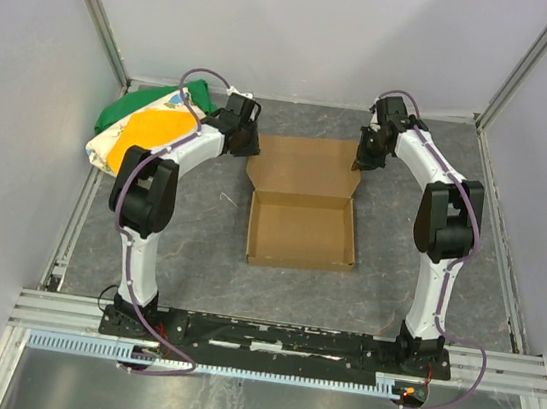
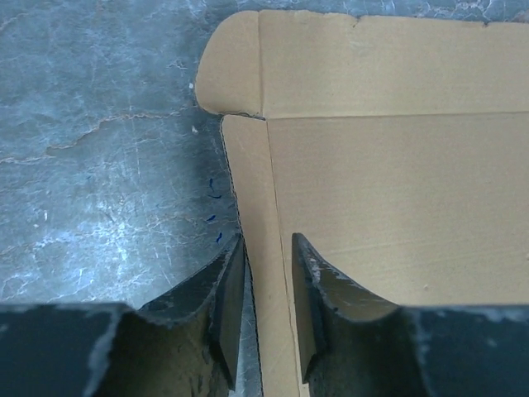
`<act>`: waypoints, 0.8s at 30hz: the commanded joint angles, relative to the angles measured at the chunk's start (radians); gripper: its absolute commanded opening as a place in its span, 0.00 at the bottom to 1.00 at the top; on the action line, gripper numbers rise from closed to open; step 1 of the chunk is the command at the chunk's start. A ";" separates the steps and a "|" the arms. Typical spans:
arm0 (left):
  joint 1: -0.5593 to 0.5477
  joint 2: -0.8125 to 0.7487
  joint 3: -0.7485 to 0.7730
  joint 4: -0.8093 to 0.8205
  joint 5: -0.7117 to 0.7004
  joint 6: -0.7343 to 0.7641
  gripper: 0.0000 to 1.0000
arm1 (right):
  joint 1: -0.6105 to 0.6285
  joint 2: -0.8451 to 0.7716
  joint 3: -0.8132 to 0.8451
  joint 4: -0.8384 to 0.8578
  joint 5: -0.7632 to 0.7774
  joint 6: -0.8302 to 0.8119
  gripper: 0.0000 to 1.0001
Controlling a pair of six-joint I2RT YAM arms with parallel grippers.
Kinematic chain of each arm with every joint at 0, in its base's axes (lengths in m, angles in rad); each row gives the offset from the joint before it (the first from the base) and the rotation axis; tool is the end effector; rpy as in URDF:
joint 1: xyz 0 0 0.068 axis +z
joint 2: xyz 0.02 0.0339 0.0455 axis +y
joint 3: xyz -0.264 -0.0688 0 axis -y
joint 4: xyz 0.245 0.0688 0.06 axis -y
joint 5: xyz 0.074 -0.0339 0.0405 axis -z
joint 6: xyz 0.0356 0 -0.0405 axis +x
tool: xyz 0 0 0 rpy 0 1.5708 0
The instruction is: Fold the paper box
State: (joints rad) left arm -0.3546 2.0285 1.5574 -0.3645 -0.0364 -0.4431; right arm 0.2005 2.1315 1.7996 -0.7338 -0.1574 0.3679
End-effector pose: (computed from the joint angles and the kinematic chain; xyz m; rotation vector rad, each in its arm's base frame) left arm 0.4278 -0.1570 0.2113 -0.1246 2.4281 -0.3228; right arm 0.4540 0.0980 0.2184 0.1693 2.6681 0.3957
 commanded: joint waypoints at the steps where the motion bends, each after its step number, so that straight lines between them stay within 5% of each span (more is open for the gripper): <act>1: 0.006 0.025 0.053 0.022 0.052 0.055 0.33 | -0.002 -0.039 0.008 0.030 0.000 -0.006 0.04; 8: 0.005 -0.031 -0.021 0.113 0.081 0.076 0.03 | 0.015 -0.118 -0.058 0.067 0.015 -0.011 0.02; 16: -0.055 -0.135 -0.076 0.189 0.023 0.150 0.03 | 0.079 -0.219 -0.160 0.139 0.091 -0.031 0.02; 24: -0.175 -0.392 -0.434 0.495 -0.116 0.180 0.03 | 0.174 -0.429 -0.497 0.364 0.247 -0.003 0.02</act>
State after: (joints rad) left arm -0.4507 1.7889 1.2598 -0.0971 -0.0998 -0.3222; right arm 0.3187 1.8252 1.4250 -0.5449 0.0200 0.3508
